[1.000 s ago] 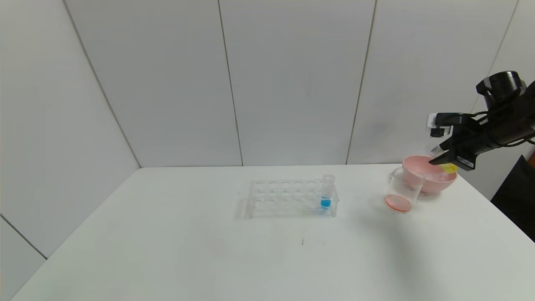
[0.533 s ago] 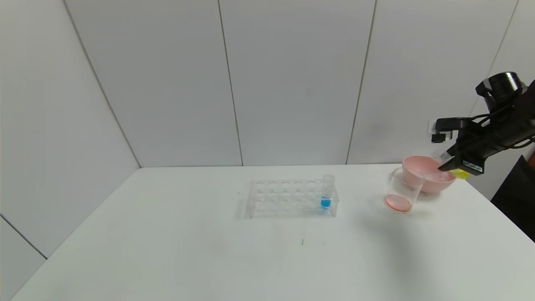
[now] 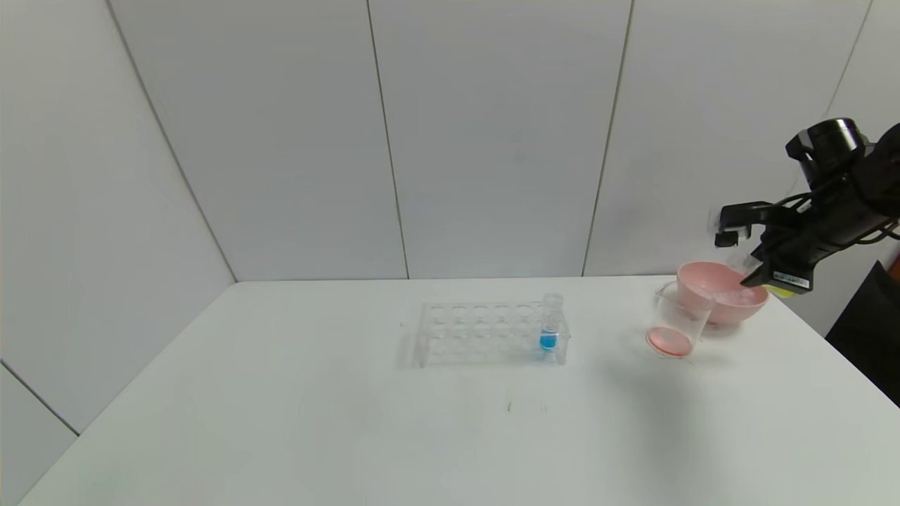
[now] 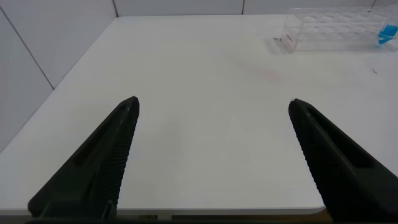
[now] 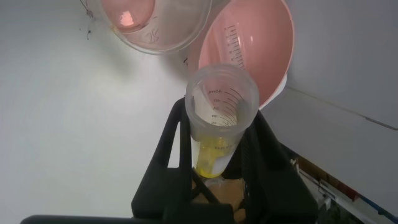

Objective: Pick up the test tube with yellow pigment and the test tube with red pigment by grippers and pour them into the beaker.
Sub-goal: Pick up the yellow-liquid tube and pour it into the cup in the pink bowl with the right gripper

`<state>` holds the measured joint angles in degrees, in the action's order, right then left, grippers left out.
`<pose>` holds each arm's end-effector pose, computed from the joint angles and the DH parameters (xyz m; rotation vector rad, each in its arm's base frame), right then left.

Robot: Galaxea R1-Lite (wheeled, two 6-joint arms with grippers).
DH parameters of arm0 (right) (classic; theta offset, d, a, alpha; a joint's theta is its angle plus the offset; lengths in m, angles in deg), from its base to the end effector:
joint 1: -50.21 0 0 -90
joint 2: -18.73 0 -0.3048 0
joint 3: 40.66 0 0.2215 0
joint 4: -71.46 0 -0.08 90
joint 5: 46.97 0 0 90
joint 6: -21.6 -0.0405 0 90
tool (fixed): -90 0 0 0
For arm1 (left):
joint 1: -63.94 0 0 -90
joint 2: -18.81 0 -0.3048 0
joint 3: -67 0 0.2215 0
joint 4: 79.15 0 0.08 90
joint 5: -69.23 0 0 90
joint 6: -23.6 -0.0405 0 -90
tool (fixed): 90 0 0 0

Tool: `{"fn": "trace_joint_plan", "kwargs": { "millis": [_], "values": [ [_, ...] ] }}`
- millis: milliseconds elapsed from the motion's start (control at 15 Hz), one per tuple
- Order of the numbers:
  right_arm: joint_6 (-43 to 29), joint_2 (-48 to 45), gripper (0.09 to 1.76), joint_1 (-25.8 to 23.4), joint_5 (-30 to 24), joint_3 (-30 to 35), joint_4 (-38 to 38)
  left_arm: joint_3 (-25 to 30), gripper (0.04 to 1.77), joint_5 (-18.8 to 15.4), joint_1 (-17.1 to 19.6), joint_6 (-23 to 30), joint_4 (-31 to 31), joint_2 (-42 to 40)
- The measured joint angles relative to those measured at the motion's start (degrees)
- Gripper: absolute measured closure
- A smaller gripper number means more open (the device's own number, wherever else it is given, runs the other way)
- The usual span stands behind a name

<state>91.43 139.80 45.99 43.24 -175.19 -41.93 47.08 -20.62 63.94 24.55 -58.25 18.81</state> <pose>0.4438 -0.0329 0.2162 -1.0932 0.8471 0.4988 0.0239 0.0001 0.0734 -0.0166 0.0171 0.0028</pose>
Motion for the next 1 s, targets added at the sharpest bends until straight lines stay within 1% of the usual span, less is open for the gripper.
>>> {"fn": "trace_joint_plan", "kwargs": {
  "millis": [133, 267, 333, 1000],
  "values": [
    [0.0, 0.3, 1.33, 0.8, 0.8, 0.0, 0.0, 0.0, 0.09, 0.0, 0.0, 0.0, 0.0, 0.0],
    [0.0, 0.5, 1.33, 1.7, 4.1, 0.0, 0.1, 0.0, 0.09, 0.0, 0.0, 0.0, 0.0, 0.0],
    [0.0, 0.6, 1.33, 2.0, 4.9, 0.0, 0.2, 0.0, 0.09, 0.0, 0.0, 0.0, 0.0, 0.0],
    [-0.1, 1.3, 1.33, 3.8, 9.3, 0.0, 1.7, 0.0, 0.09, 0.0, 0.0, 0.0, 0.0, 0.0]
  ]
}}
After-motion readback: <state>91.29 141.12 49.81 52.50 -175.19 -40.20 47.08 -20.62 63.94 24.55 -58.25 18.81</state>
